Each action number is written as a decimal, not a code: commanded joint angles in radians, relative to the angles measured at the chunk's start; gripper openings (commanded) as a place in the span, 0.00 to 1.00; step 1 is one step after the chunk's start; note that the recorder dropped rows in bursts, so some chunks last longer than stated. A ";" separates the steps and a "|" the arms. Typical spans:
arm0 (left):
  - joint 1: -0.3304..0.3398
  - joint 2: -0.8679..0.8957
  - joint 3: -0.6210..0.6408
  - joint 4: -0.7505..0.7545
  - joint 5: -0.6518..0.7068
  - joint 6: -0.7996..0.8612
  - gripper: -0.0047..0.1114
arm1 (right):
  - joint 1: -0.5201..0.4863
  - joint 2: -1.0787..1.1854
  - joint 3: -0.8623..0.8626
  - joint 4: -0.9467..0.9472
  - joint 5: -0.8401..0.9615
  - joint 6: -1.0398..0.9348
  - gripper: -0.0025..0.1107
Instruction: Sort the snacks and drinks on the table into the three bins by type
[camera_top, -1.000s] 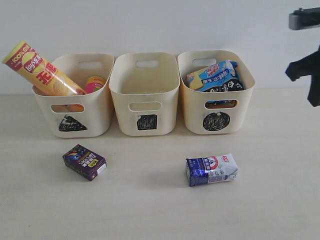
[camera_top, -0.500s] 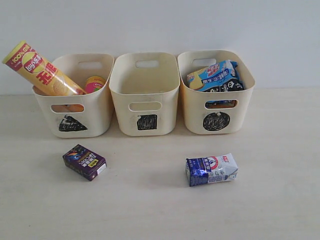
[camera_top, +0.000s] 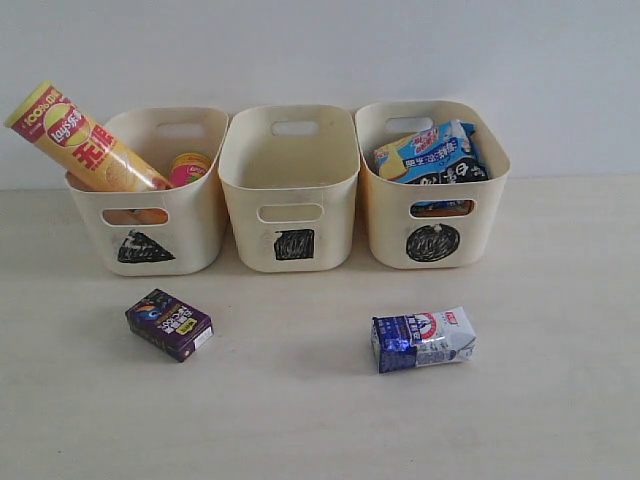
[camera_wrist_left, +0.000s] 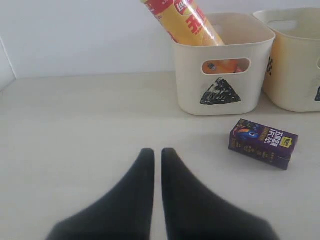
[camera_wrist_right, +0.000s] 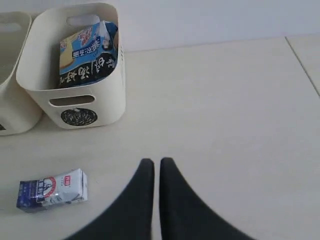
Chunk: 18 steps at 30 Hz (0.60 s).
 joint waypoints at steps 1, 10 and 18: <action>0.001 -0.004 -0.003 -0.001 -0.006 -0.009 0.08 | -0.002 -0.027 0.037 -0.006 -0.048 -0.079 0.02; 0.001 -0.004 -0.003 -0.001 -0.006 -0.009 0.08 | -0.002 -0.211 0.244 -0.013 -0.174 -0.113 0.02; 0.001 -0.004 -0.003 -0.001 -0.008 -0.009 0.08 | -0.002 -0.397 0.404 -0.011 -0.250 -0.125 0.02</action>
